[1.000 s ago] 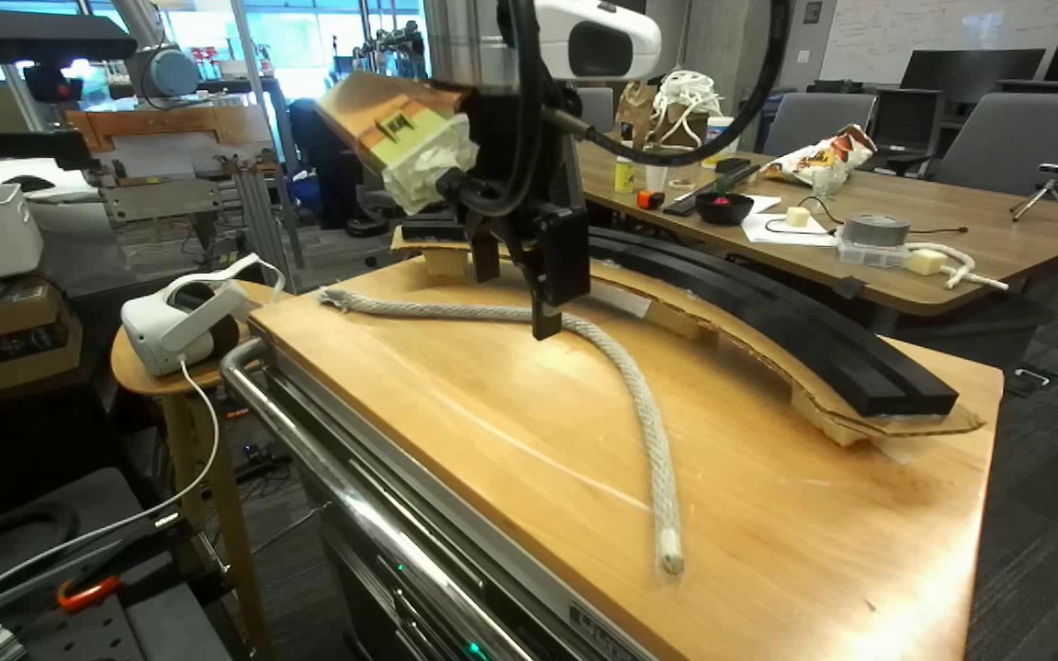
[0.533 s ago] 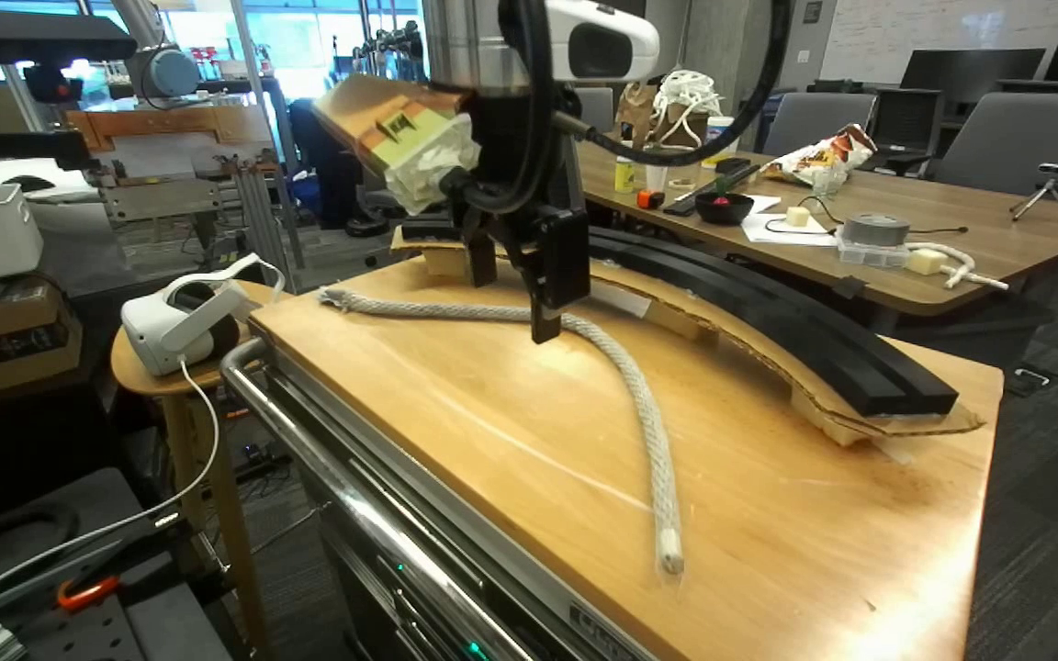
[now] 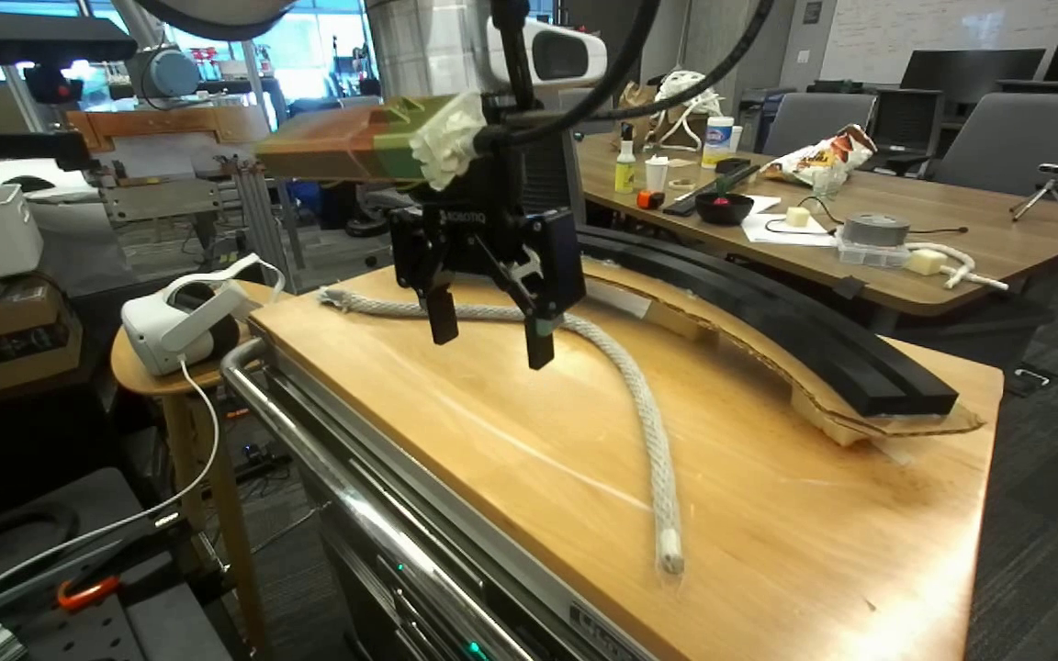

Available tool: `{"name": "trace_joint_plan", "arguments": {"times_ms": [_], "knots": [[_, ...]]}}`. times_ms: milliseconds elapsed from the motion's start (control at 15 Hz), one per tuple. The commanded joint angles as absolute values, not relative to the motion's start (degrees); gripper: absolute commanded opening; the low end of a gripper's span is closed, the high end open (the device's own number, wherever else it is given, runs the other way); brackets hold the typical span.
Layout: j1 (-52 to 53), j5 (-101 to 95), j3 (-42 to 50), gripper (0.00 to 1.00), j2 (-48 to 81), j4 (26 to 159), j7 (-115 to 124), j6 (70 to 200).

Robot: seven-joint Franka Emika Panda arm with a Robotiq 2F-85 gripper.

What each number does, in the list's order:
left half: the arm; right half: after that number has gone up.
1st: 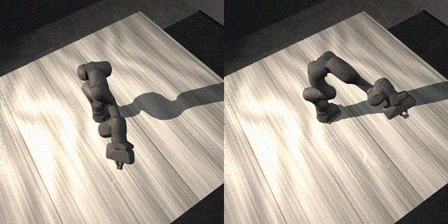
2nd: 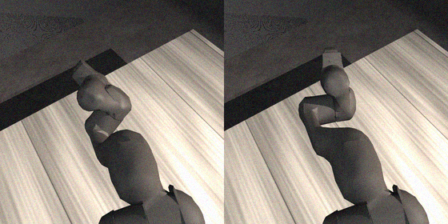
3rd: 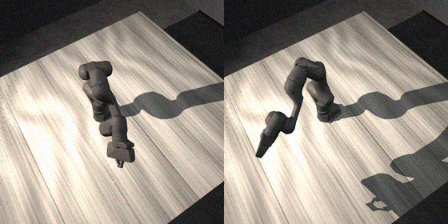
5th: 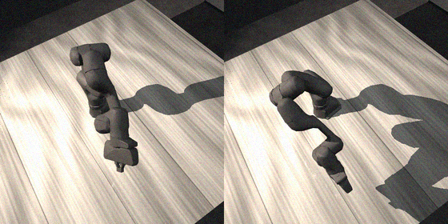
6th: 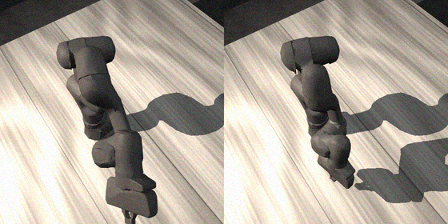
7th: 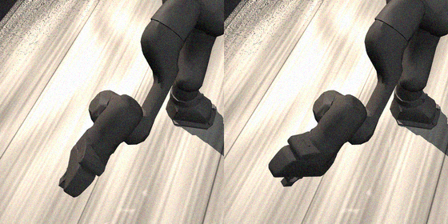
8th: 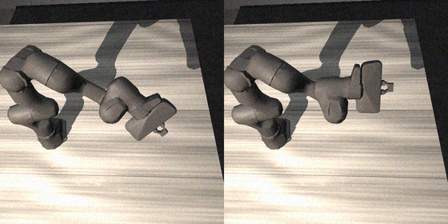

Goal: Put the white rope on the black board

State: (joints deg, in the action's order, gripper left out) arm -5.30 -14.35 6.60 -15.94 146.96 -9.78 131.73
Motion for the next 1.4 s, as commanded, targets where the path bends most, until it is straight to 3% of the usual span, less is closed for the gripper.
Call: {"name": "trace_joint_plan", "arguments": {"times_ms": [0, 533, 933, 1333], "knots": [[-4.8, -13.5, 6.1, 1.0, -16.3, 146.8, -12.2, 131.9], [-2.4, -23.6, 1.7, 1.0, -21.7, 149.3, -17.6, 134.0], [6.4, -19.1, -2.7, 1.0, -24.8, 141.1, -21.2, 135.3], [5.4, -23.5, -3.0, 1.0, -25.7, 145.3, -21.3, 135.5]]}}
